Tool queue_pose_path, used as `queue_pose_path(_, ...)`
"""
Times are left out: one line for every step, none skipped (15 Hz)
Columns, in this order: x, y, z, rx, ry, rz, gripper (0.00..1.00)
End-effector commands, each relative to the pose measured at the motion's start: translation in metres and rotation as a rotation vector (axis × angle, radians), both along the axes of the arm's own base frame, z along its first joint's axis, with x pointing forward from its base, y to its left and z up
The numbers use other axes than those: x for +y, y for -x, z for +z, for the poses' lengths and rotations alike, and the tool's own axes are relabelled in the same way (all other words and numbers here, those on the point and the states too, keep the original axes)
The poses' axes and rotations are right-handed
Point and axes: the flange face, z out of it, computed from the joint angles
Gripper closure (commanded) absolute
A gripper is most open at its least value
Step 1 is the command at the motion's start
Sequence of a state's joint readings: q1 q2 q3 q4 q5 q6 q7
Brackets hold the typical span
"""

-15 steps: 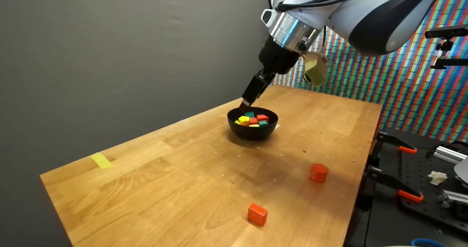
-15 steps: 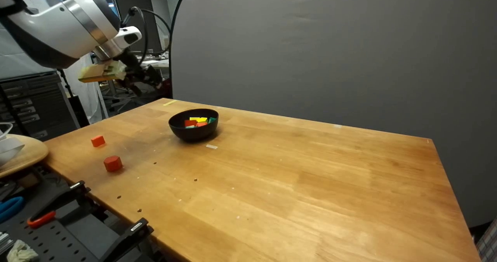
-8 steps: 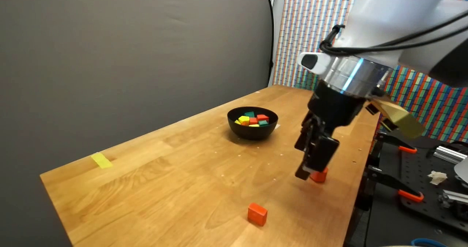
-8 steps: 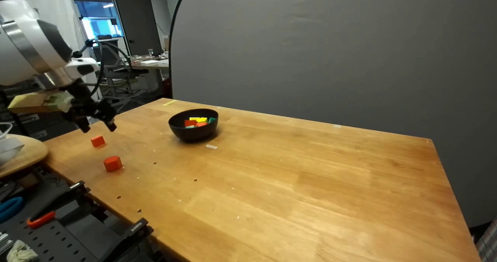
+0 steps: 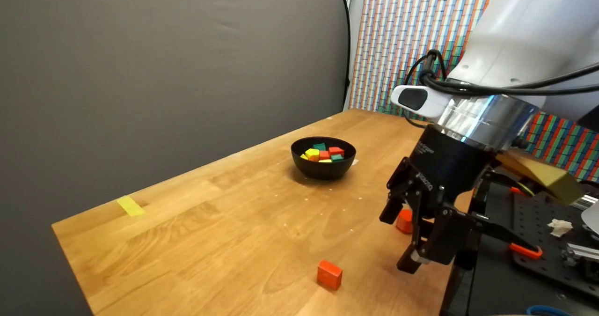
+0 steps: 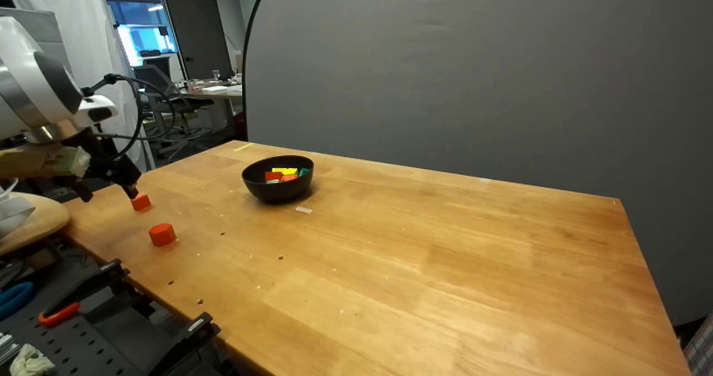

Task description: Put the colored blocks into the black bowl

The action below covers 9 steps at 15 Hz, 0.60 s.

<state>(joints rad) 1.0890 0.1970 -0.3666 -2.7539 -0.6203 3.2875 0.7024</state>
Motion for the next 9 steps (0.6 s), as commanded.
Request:
queue_pose_path(-0.001, -0.012, -0.009, -0.003, -0.084, 0.048, 0.0)
queue_pose_path(-0.001, -0.018, -0.012, -0.014, -0.104, 0.042, 0.0)
queue_pose_path(0.001, -0.024, -0.019, 0.011, -0.13, 0.041, 0.0)
queue_pose_path(0.003, -0.032, -0.024, 0.014, -0.146, 0.051, 0.0)
queue_pose_path(0.003, -0.04, -0.027, 0.015, -0.157, 0.053, 0.0)
queue_pose_path(0.006, -0.048, -0.032, 0.022, -0.169, 0.056, 0.0)
queue_pose_path(0.007, -0.056, -0.034, 0.025, -0.173, 0.061, 0.0)
queue_pose_path(0.011, -0.062, -0.037, 0.027, -0.178, 0.067, 0.0)
queue_pose_path(0.014, -0.067, -0.039, 0.03, -0.184, 0.073, 0.0)
